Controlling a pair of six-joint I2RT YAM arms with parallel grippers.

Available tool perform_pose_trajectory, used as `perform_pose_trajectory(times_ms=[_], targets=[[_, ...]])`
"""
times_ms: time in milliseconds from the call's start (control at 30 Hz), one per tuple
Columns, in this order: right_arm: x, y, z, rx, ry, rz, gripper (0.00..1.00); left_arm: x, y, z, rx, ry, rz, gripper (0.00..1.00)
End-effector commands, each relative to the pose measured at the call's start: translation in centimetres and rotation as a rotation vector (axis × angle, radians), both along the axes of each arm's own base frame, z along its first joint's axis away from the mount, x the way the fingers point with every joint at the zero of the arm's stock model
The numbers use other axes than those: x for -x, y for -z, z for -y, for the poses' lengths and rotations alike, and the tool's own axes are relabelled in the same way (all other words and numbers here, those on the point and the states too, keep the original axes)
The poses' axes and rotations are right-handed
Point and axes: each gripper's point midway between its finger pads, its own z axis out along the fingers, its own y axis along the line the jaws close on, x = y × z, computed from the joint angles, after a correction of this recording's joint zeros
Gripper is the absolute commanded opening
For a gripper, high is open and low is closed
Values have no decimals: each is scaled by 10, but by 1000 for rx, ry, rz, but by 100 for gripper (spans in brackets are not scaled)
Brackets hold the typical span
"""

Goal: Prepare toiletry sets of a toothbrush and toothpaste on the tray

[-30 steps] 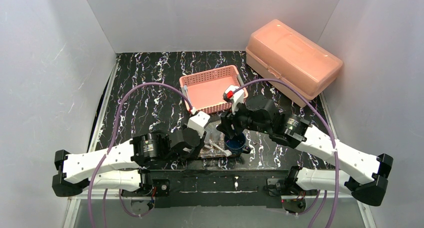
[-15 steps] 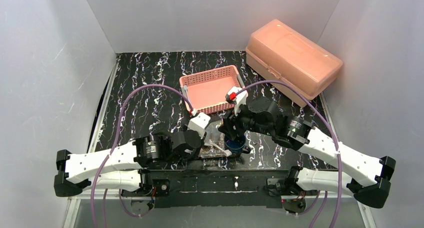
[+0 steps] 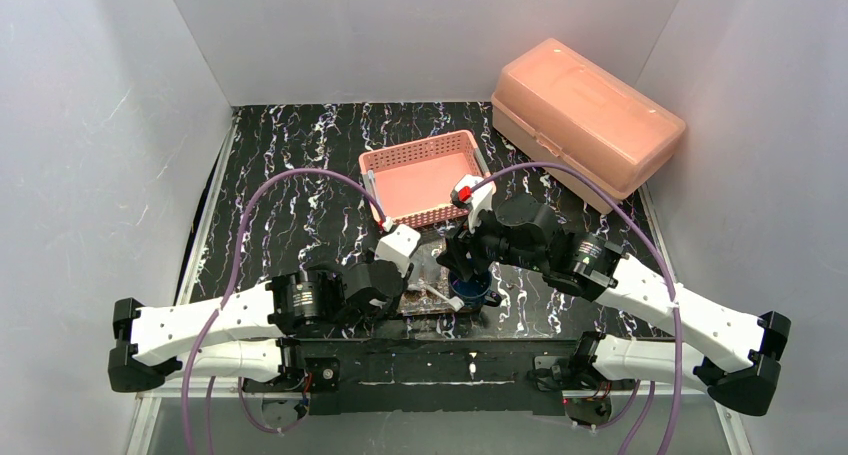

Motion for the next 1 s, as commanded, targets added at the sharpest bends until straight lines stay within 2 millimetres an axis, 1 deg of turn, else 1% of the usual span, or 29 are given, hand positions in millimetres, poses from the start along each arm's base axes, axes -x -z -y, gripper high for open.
perform_pose_trajectory(times_ms=[0,200,367,533,700,800,967], targets=[[-5,-12,0,-46,22,32,67,-4,0,-10,-14,-23,26,24],[-5,-12,1,-45,26,31,69,3,-2,-7,-4,13,-3,35],[-5,-12,2,-44,29,29,69,7,-4,-3,-1,34,-30,40],[-6,-14,3,-46,36,29,70,11,-11,-1,12,51,-46,47],[-8,-16,5,-44,52,34,71,12,-18,-2,16,50,-48,57],[-16,-17,9,-33,95,59,74,11,-23,-3,20,49,-40,65],[-35,-22,12,7,162,104,79,4,-38,-6,20,34,-1,79]])
